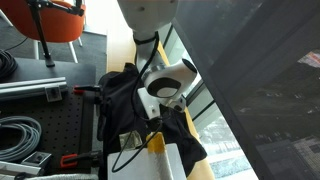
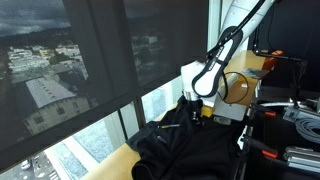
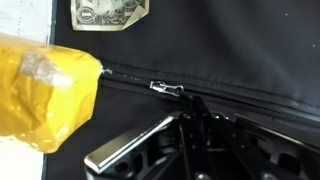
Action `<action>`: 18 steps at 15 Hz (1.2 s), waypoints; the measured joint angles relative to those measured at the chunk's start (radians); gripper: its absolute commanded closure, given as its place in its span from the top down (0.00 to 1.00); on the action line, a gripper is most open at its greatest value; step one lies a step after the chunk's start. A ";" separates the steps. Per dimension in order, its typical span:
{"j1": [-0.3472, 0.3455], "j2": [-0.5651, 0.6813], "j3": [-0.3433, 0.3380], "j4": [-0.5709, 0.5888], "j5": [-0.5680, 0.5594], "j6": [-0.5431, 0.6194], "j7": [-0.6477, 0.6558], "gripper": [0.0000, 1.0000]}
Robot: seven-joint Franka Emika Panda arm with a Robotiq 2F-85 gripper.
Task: Zip up the black jumper
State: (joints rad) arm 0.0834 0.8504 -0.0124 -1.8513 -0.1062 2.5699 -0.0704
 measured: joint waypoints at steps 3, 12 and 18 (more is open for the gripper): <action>0.004 0.000 -0.001 0.005 0.000 0.000 0.002 0.02; 0.088 0.000 -0.004 0.040 -0.027 -0.028 0.045 0.02; 0.177 0.001 -0.001 0.070 -0.039 -0.069 0.079 0.02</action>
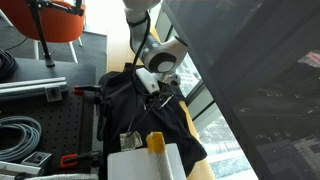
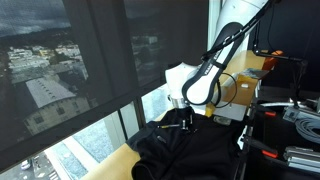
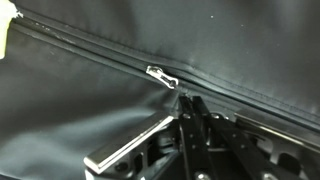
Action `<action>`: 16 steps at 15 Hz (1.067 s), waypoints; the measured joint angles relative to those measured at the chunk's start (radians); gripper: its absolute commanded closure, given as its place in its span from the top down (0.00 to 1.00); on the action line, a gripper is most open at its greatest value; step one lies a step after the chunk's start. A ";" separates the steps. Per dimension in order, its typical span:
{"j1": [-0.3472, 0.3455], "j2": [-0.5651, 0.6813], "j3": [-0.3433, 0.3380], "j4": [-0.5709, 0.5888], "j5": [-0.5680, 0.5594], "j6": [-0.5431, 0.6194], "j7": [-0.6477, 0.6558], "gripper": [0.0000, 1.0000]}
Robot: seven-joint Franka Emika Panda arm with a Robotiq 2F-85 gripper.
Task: Zip up the black jumper
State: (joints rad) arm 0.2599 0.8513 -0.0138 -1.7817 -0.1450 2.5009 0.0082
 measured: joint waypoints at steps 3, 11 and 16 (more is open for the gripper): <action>0.043 0.002 0.002 0.037 -0.011 -0.055 0.022 0.02; 0.135 0.062 0.010 0.150 -0.073 -0.154 0.049 0.02; 0.163 0.127 0.024 0.241 -0.088 -0.188 0.049 0.02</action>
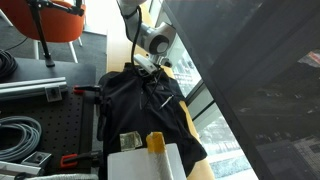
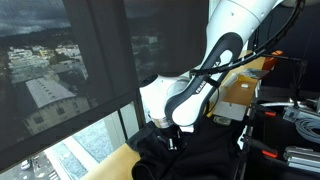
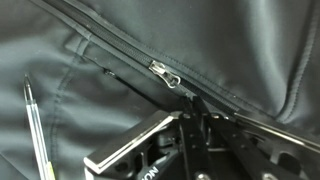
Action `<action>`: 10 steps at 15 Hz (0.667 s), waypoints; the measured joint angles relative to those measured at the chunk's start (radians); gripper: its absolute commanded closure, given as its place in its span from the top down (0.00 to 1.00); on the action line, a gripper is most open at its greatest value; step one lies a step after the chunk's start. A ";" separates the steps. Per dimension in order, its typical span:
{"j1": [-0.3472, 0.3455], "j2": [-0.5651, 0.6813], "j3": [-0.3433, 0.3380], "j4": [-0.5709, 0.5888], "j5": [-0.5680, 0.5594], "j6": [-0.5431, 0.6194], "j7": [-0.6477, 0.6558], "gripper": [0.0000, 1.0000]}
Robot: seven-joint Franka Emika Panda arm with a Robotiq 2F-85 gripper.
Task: Zip up the black jumper
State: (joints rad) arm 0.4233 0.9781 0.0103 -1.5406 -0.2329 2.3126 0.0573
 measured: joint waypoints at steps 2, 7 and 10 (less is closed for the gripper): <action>0.005 0.018 0.015 0.047 0.000 -0.036 0.000 0.02; 0.032 0.051 0.050 0.142 0.000 -0.102 0.001 0.02; 0.064 0.073 0.060 0.176 0.000 -0.104 0.009 0.02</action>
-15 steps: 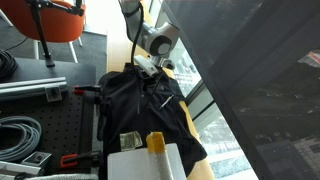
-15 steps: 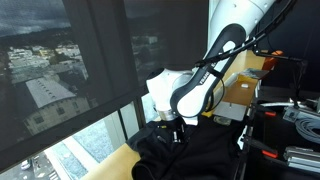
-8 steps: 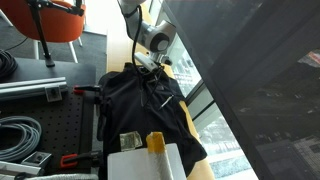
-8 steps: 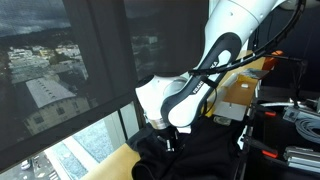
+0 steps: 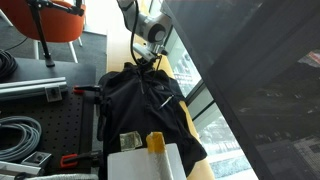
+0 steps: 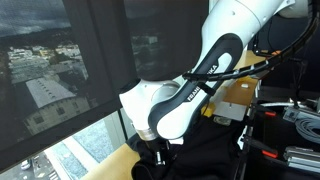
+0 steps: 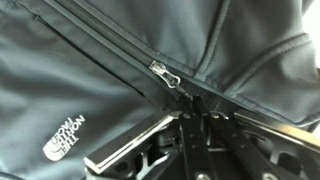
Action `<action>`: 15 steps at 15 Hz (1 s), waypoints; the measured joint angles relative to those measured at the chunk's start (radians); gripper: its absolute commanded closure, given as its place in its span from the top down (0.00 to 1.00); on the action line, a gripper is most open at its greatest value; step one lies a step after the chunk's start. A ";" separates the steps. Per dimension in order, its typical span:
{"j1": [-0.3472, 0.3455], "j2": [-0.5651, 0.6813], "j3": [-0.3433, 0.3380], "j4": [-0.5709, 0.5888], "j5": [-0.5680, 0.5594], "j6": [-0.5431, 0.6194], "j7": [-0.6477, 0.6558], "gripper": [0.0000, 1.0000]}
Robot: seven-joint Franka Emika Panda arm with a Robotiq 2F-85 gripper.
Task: Zip up the black jumper
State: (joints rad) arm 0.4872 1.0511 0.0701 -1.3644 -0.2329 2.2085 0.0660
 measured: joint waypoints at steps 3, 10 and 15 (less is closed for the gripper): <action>0.044 0.020 0.001 0.031 -0.003 0.007 0.020 0.02; 0.130 0.034 0.002 0.090 -0.008 0.011 0.041 0.02; 0.147 0.035 0.001 0.094 -0.015 0.013 0.040 0.02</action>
State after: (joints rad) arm 0.6346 1.0856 0.0710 -1.2707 -0.2481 2.2212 0.1058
